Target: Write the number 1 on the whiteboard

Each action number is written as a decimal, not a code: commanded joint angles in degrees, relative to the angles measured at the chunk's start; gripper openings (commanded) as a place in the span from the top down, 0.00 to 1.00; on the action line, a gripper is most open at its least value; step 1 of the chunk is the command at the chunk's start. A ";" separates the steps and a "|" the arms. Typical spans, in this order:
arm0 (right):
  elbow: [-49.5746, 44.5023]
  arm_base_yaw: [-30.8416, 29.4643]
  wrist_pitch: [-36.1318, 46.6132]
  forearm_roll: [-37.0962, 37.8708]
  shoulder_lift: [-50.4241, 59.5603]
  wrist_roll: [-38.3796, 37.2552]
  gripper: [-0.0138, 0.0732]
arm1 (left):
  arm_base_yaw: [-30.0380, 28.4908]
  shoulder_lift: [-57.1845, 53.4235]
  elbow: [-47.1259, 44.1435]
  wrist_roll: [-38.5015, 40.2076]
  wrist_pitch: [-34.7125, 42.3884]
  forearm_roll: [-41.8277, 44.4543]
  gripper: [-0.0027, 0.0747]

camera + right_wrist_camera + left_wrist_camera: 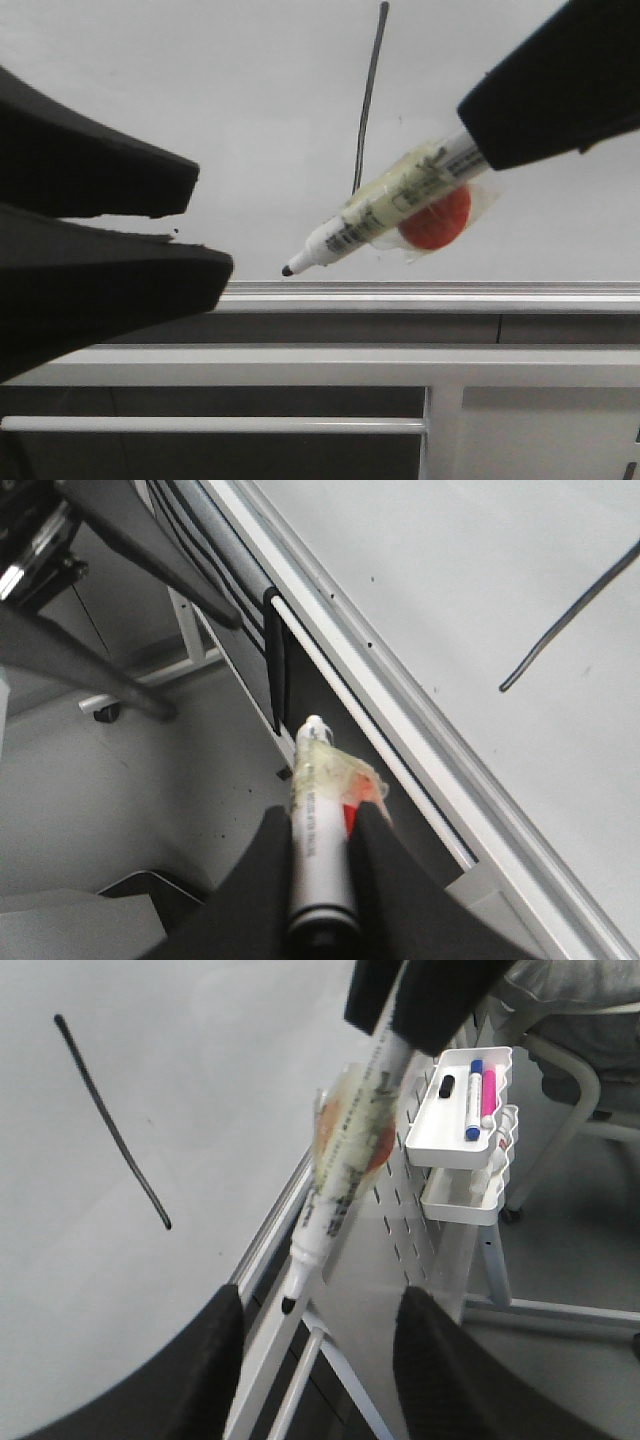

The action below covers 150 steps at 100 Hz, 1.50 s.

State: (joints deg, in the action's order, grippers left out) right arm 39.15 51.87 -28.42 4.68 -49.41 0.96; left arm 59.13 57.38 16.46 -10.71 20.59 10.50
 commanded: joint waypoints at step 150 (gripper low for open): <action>10.51 1.47 3.31 -3.16 -9.71 -0.09 0.92 | -5.19 8.09 5.36 -7.03 8.65 0.55 0.52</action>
State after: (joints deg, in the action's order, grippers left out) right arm 47.55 53.27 -29.37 1.05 -59.73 0.92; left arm 53.92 66.24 20.08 -18.02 24.58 11.78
